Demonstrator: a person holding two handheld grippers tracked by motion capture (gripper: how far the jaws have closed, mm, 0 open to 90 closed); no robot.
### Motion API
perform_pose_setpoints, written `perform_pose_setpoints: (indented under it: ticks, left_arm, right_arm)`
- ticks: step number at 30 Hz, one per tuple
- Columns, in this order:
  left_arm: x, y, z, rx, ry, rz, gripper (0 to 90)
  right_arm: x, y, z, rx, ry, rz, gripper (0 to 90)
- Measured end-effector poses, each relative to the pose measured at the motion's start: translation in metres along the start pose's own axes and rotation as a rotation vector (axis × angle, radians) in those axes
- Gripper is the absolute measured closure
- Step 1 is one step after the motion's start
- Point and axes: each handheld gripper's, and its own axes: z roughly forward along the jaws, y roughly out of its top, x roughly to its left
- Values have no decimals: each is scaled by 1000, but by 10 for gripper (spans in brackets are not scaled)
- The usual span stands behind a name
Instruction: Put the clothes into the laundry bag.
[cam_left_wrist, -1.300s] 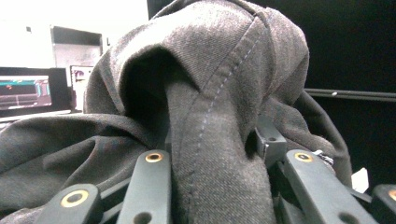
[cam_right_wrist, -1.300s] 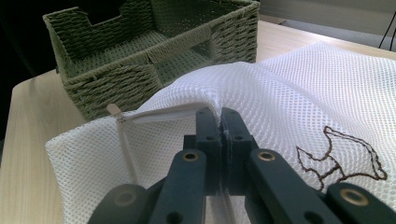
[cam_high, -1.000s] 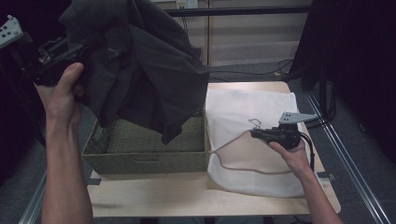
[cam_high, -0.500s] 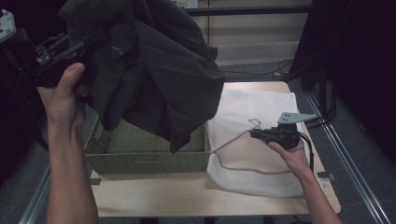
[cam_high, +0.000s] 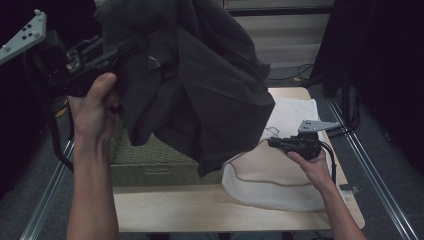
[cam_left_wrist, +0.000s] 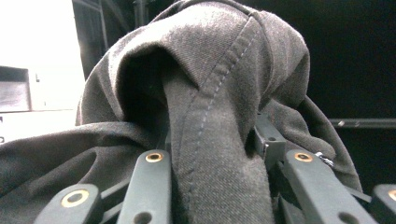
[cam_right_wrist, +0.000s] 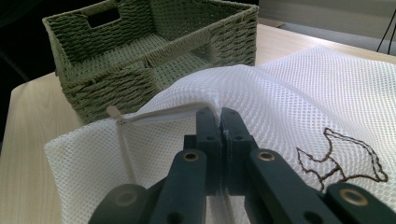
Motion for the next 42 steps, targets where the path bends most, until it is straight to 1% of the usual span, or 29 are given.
perform_pose_setpoints:
  ticks: [1, 2, 5, 8, 9, 12, 14, 16, 18, 19, 20, 21, 22, 23, 24, 25, 27, 29, 31, 32, 34, 35, 38, 39, 40, 41, 42]
  left_arm:
    - [-5, -1, 7, -8, -20, -4, 660]
    - [-5, -1, 7, -8, -20, -4, 660]
    - [-14, -4, 17, -27, -61, -16, 660]
    - [-23, -8, 23, -23, -86, -11, 660]
    - [-27, -11, 26, -18, -96, -15, 660]
    - [-36, -21, 29, -12, -119, -12, 659]
    - [-40, -28, 29, -6, -126, -12, 659]
    - [-43, -37, 27, -2, -141, -21, 659]
    - [-45, -47, 24, 14, -149, -28, 659]
    - [-46, -57, 22, 43, -157, -28, 659]
    - [-46, -57, 22, 43, -157, -28, 659]
    - [-48, -67, 20, 78, -163, -25, 659]
    - [-48, -67, 20, 78, -163, -25, 659]
    - [-49, -72, 18, 85, -164, -28, 659]
    - [-50, -81, 15, 99, -167, -29, 659]
    - [-50, -81, 15, 99, -167, -29, 659]
    - [-50, -92, 13, 94, -177, -50, 659]
    - [-50, -102, 12, 100, -178, -61, 659]
    - [-51, -110, 13, 102, -191, -71, 659]
    - [-53, -115, 15, 115, -199, -70, 659]
    - [-56, -122, 17, 141, -193, -60, 658]
    - [-57, -128, 18, 155, -201, -56, 658]
    - [-59, -141, 19, 186, -209, -63, 658]
    - [-61, -147, 20, 204, -204, -58, 658]
    - [-62, -151, 21, 214, -209, -55, 658]
    - [-63, -156, 23, 219, -216, -60, 657]
    - [-65, -161, 25, 232, -228, -48, 657]
  right_arm:
    - [0, 0, 0, -3, -3, -3, 880]
    - [0, 0, 0, -3, -3, -3, 880]
    - [0, 1, -1, -5, -5, -2, 880]
    - [-1, 1, -3, -11, -5, 0, 880]
    - [-1, 1, -4, -11, -6, -1, 880]
    - [-1, 1, -3, -11, -2, 2, 880]
    - [-1, 1, -4, -10, -2, 3, 880]
    - [-1, 1, -4, -12, -3, 6, 880]
    - [-1, 1, -5, -17, -1, 11, 880]
    - [-2, 1, -5, -17, -2, 13, 880]
    - [-2, 1, -5, -17, -2, 13, 880]
    - [-1, 1, -5, -12, 2, 14, 880]
    - [-1, 1, -5, -12, 2, 14, 880]
    - [0, 1, -4, -10, 3, 11, 880]
    - [0, 1, -4, -11, -1, 12, 880]
    - [-1, 1, -4, -13, -4, 14, 880]
    - [-1, 1, -4, -14, -4, 17, 880]
    - [-1, 1, -3, -14, 2, 18, 880]
    - [-1, 1, -3, -12, 0, 18, 880]
    - [-1, 1, -3, -11, 1, 18, 880]
    - [-1, 1, -4, -14, 0, 15, 880]
    - [-1, 1, -4, -16, 1, 19, 880]
    - [-2, 1, -7, -21, -3, 20, 880]
    - [-2, 1, -7, -20, -5, 24, 880]
    - [-2, 1, -7, -18, -6, 23, 880]
    - [-2, 1, -7, -21, -6, 20, 880]
    - [-1, 1, -5, -18, -3, 21, 881]
